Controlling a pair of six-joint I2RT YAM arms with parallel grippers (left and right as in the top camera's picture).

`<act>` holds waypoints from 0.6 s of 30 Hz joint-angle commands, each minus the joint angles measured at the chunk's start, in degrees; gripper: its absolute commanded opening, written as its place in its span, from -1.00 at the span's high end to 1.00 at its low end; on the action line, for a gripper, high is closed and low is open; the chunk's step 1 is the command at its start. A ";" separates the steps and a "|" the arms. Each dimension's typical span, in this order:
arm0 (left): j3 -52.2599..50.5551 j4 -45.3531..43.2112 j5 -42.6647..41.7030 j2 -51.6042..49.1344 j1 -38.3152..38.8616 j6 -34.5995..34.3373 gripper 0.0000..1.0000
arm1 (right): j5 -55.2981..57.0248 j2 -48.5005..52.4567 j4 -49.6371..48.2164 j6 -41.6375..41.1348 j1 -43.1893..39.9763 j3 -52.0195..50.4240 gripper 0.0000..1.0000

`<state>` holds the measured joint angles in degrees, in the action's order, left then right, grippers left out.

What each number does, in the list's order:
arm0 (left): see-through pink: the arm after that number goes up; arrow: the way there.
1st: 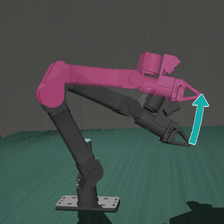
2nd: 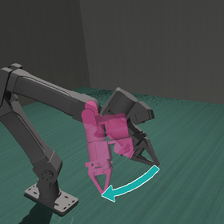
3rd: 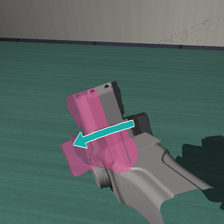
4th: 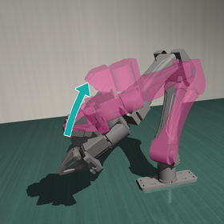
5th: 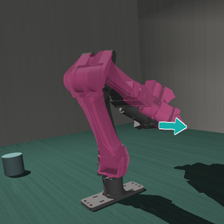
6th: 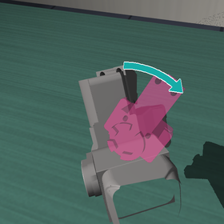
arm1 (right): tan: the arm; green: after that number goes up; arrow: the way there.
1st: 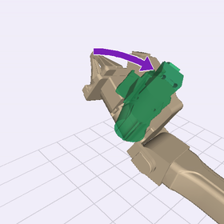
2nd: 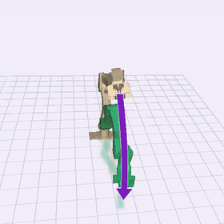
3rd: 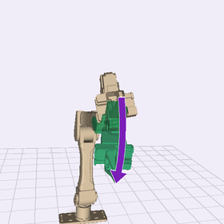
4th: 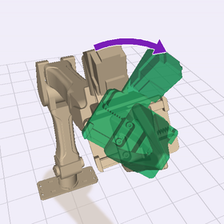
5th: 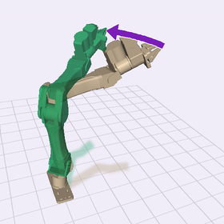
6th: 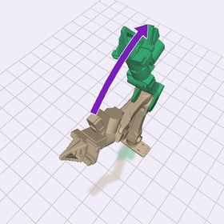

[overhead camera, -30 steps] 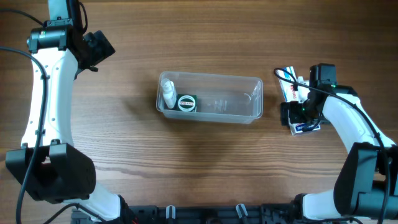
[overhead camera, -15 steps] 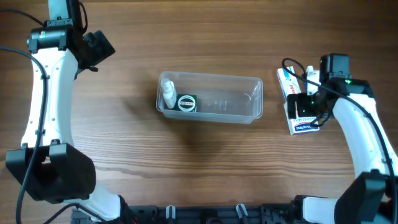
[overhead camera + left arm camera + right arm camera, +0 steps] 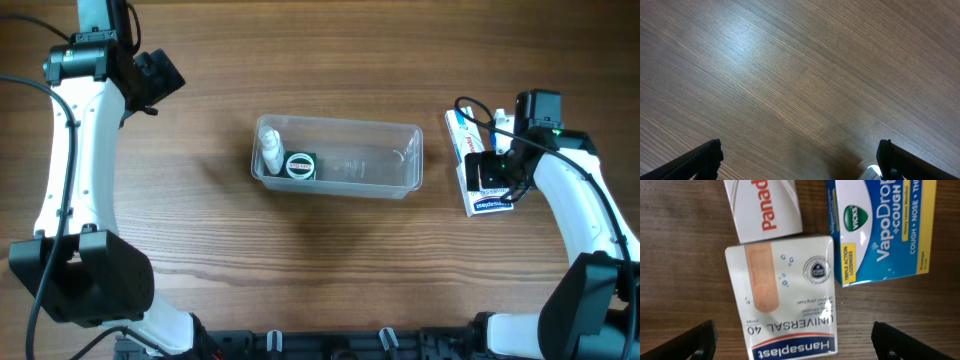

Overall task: Pack container
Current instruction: 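Lower the right gripper and grasp the white Hansaplast box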

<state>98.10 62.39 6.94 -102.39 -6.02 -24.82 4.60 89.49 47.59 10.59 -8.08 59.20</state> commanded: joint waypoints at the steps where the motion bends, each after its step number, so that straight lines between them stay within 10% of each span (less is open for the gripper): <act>1: 0.55 0.02 -0.48 1.22 -0.26 -1.16 -0.99 | -4.52 1.18 -2.27 2.71 -0.31 -3.23 -1.00; 18: 0.55 0.02 -0.48 1.22 -0.26 -1.18 -1.00 | -11.56 7.08 -5.77 2.99 -0.13 -6.10 -0.99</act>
<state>98.10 62.39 6.94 -102.39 -6.02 -24.82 -0.58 93.49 42.28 13.82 -8.21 53.74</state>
